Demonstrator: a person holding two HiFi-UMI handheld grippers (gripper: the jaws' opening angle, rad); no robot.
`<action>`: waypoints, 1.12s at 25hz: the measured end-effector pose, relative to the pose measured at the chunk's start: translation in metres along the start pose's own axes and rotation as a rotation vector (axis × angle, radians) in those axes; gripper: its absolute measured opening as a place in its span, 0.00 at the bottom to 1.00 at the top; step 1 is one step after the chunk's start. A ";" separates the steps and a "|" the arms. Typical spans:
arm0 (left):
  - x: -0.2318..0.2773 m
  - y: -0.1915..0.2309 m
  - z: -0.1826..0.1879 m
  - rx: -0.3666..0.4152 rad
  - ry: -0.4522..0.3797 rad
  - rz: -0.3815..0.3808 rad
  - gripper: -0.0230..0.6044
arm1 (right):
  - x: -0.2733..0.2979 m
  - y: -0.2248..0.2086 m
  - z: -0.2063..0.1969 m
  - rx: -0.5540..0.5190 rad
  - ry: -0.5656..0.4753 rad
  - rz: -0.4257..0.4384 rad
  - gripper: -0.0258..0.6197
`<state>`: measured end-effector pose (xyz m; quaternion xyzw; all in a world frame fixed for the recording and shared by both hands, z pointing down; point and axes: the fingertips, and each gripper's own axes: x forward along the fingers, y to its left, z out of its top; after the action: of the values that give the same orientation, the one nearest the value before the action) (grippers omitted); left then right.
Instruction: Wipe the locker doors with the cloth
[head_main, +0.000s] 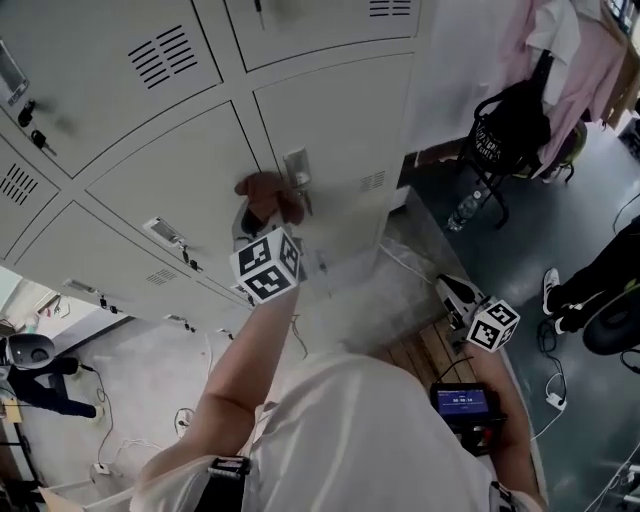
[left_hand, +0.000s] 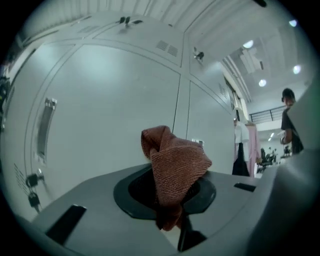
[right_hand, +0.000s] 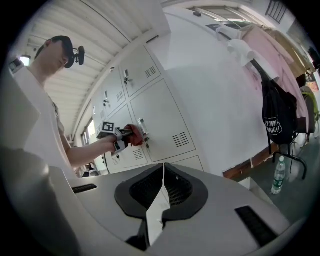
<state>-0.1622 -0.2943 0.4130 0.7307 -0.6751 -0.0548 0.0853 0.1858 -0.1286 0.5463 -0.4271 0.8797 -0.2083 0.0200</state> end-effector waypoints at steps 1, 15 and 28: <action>-0.002 0.001 0.009 0.053 -0.031 0.019 0.14 | 0.002 0.001 -0.001 -0.001 0.006 0.004 0.07; 0.038 -0.112 0.045 0.429 -0.222 -0.054 0.14 | -0.025 -0.013 -0.005 0.038 -0.033 -0.086 0.07; 0.110 -0.274 -0.035 0.727 -0.082 -0.378 0.14 | -0.102 -0.028 -0.011 0.081 -0.118 -0.290 0.07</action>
<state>0.1216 -0.3819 0.3969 0.8218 -0.5070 0.1434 -0.2170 0.2686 -0.0627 0.5527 -0.5599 0.7970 -0.2187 0.0585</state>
